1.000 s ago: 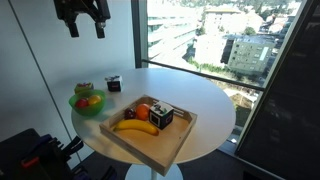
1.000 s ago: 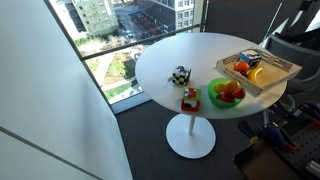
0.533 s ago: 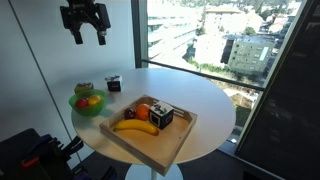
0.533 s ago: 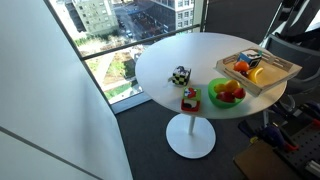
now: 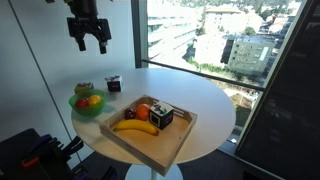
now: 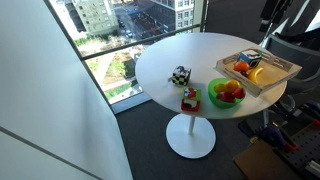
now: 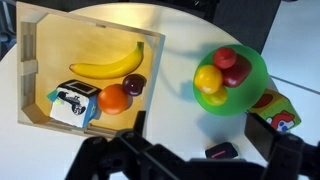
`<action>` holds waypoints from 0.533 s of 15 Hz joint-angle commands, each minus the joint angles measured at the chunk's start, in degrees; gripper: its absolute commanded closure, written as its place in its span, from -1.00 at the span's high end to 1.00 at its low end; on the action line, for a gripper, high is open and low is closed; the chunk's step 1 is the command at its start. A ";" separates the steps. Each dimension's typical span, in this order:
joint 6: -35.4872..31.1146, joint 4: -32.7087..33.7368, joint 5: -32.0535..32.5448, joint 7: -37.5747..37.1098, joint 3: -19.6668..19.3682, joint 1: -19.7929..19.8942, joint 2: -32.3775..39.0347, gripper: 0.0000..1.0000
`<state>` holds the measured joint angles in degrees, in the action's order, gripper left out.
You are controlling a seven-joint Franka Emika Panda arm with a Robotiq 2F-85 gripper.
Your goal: Pick up the toy orange from the green bowl and put it in the tray
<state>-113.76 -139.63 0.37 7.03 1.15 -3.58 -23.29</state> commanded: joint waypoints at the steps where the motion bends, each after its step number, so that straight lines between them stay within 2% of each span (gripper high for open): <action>1: -1.50 0.01 -1.05 -1.18 0.64 -0.43 1.70 1.00; 8: -0.80 -0.05 -0.32 -0.11 0.69 -0.27 2.39 1.00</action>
<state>-114.66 -139.76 0.04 6.96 1.87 -3.80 -20.91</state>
